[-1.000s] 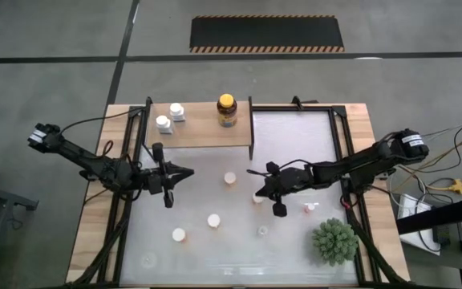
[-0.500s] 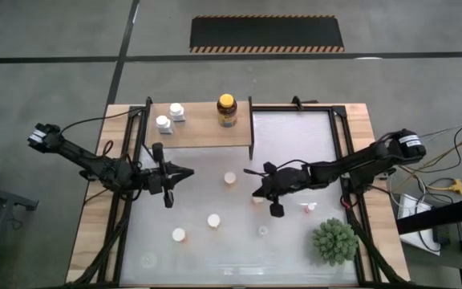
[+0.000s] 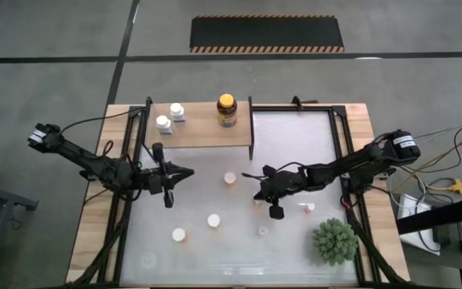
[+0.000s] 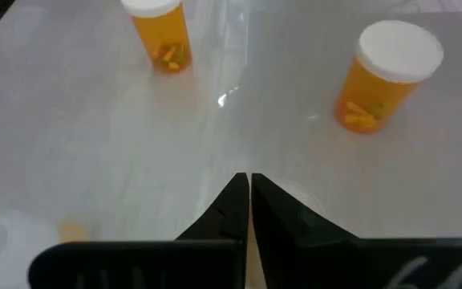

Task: Pick and place medicine bottles onto shelf by color
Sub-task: Adjust the lid of the orange pill bottle

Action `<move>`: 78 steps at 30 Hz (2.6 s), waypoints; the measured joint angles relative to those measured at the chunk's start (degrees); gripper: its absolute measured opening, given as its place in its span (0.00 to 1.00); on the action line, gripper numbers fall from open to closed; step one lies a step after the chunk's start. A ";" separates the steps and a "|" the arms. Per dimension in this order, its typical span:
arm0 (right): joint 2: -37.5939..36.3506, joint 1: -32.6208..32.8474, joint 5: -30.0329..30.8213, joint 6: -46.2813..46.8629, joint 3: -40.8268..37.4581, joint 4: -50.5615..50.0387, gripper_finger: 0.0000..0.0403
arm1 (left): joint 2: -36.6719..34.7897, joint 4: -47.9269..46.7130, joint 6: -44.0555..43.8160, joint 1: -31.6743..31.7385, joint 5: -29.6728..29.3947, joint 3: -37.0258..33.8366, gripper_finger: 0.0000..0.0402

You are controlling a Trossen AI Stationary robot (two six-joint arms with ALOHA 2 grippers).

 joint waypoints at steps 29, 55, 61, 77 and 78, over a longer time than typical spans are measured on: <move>-3.63 -0.03 1.62 -1.34 -2.45 -2.00 0.02 | -0.01 0.12 -1.32 0.00 0.02 0.00 0.02; 1.35 -0.20 3.04 0.03 -5.72 11.33 0.02 | 0.00 0.45 -1.40 0.00 0.07 0.00 0.02; -0.27 -0.20 3.06 -1.55 -4.72 14.02 0.02 | -0.01 0.44 -1.40 -0.01 0.07 0.00 0.02; 10.95 -0.94 2.56 -0.79 -9.83 35.08 0.02 | 0.01 0.94 -1.38 0.00 0.07 0.00 0.02; 11.64 -0.94 2.55 -0.64 -9.84 35.67 0.02 | 0.01 0.95 -1.38 -0.01 0.07 0.00 0.02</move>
